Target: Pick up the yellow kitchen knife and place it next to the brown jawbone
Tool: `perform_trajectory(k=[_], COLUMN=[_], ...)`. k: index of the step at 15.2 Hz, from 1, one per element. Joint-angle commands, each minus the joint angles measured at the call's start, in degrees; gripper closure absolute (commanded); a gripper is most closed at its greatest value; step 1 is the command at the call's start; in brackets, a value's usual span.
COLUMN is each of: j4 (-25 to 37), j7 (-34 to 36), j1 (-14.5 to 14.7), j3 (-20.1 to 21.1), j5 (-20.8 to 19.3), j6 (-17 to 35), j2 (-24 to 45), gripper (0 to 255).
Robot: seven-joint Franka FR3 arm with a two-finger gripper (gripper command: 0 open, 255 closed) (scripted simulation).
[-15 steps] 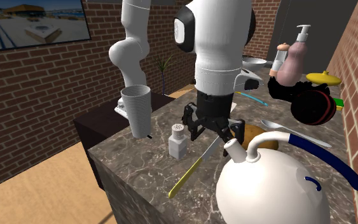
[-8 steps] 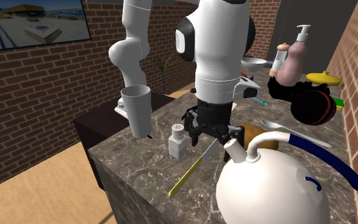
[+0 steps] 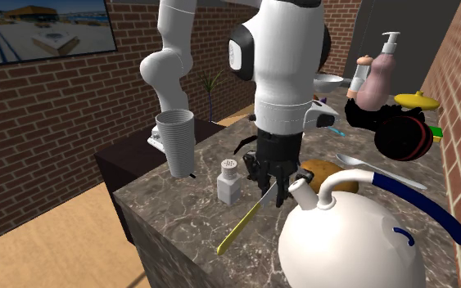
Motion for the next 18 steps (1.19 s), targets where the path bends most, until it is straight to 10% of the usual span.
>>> perform_trajectory(k=[1,18], j4=[-0.12,3.05], j7=[0.23,3.69], j1=[0.0,2.05], j3=[0.1,-2.78], j5=[0.04,-5.96], j6=[-0.67,-8.05], j2=[0.46,-5.72], gripper=[255,255])
